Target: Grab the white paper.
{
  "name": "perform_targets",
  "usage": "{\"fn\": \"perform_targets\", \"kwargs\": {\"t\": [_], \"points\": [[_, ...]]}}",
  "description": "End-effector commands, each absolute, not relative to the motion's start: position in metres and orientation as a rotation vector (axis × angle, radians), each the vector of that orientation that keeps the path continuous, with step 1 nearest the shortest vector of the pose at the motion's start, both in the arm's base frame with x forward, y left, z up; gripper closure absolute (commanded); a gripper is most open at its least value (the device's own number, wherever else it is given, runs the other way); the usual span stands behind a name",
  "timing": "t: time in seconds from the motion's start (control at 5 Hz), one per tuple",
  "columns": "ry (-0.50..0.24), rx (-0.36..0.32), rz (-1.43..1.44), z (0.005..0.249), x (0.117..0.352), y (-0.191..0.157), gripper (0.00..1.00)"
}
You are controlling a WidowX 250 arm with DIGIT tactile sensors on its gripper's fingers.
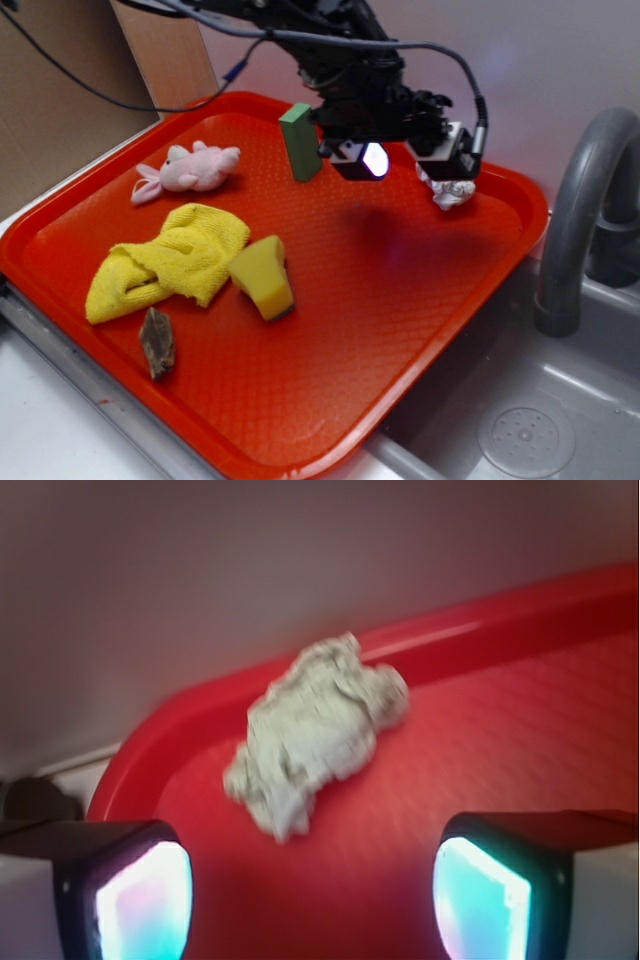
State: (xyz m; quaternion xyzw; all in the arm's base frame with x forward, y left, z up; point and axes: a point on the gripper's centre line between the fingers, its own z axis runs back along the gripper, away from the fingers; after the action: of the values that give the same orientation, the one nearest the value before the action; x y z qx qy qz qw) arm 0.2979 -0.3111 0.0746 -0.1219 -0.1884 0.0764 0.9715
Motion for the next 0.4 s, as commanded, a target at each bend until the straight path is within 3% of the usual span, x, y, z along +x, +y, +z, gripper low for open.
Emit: {"fn": "perform_targets", "kwargs": {"t": [0.0,0.2], "points": [[-0.428,-0.267,0.167,0.100,0.323,-0.333,0.00],[-0.431,-0.243,0.168,0.095,0.334,-0.335,0.00]]}}
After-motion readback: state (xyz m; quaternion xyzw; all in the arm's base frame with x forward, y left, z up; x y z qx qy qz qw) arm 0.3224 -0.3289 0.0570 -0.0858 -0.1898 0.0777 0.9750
